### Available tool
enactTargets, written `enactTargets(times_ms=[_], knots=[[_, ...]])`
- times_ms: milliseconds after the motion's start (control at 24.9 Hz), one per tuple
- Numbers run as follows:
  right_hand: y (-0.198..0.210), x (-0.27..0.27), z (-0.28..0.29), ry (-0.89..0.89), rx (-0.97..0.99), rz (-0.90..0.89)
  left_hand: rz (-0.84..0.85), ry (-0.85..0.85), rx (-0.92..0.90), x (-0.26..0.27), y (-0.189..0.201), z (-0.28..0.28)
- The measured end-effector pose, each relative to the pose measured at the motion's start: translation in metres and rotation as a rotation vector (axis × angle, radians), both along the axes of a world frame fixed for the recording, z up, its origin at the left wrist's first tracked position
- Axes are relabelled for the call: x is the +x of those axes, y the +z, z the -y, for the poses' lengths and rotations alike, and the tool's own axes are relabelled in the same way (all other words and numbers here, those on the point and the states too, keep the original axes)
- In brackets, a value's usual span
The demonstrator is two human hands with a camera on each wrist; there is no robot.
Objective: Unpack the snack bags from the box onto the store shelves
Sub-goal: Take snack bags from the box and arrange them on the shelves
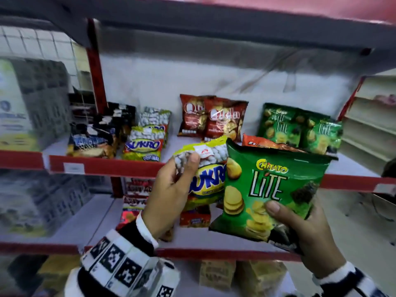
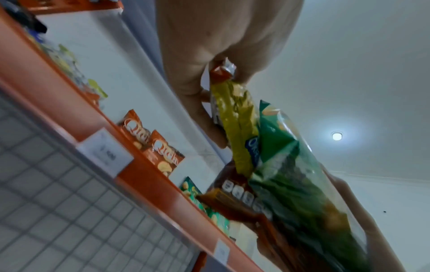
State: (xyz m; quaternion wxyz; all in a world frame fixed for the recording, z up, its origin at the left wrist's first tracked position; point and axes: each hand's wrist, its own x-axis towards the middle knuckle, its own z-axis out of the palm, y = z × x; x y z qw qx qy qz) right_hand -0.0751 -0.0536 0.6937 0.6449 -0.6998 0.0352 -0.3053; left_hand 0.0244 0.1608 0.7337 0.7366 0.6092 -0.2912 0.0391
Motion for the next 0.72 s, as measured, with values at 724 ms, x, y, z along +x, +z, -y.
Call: enactTargets(times_ms=[724], knots=[[0.026, 0.025, -0.035, 0.119, 0.072, 0.002, 0.245, 0.608, 0.649, 0.171, 0.015, -0.092]])
